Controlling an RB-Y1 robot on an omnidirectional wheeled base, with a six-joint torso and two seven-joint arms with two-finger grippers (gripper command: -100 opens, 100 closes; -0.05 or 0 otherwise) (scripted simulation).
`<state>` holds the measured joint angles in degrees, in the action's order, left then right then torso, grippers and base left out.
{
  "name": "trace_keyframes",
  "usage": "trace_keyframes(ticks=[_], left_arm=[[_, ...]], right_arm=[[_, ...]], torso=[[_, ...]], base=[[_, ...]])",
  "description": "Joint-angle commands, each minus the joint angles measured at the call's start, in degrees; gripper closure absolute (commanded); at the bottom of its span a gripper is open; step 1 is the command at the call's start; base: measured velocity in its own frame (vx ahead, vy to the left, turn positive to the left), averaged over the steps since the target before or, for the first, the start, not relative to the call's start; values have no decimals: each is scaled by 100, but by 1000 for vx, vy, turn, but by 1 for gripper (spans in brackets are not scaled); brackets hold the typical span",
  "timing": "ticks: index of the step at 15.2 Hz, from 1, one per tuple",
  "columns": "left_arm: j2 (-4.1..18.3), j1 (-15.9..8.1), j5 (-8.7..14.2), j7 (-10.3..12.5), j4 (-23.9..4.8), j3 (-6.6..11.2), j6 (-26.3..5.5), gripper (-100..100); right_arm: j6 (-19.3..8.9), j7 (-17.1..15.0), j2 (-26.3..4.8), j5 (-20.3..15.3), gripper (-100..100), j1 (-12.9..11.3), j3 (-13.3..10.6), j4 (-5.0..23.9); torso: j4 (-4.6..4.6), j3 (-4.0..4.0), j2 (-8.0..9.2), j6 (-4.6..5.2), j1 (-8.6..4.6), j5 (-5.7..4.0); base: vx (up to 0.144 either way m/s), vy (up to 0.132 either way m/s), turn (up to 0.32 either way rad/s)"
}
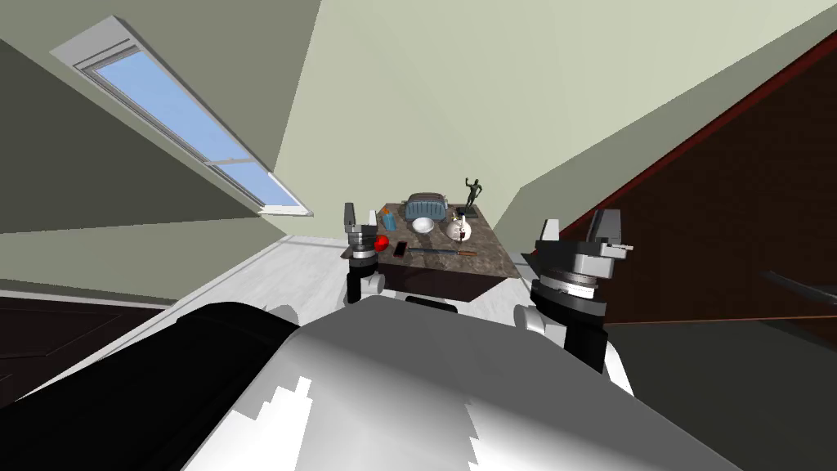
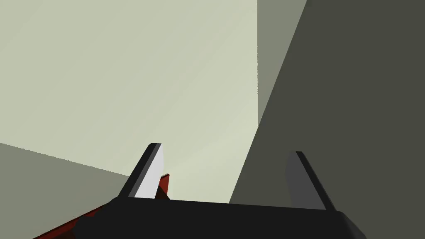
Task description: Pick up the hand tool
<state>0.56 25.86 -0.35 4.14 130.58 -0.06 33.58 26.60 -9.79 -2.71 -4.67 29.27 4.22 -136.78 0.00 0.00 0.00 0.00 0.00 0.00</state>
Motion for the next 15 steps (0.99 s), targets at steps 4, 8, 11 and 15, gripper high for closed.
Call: trace_keyframes(ticks=[4,8,11,15], left_arm=[[0,0,0,0,0,0,0,0],[-1,-1,0,0,0,-1,0,0],[0,0,0,0,0,-1,0,0],[0,-1,0,0,0,-1,0,0]], right_arm=[[18,-10,-589,-220,-100,103,-5,209],[32,-19,-988,-402,-100,188,-9,383],[49,-29,-1395,-629,-100,293,-11,600],[69,-40,-1870,-894,-100,415,-11,855]], torso=[[0,0,1,-2,9,2],[0,1,1,-4,19,4],[0,1,3,-2,18,4],[0,1,3,-2,20,5]], base=[[-3,29,106],[-2,48,138],[-7,48,132],[-4,52,153]])
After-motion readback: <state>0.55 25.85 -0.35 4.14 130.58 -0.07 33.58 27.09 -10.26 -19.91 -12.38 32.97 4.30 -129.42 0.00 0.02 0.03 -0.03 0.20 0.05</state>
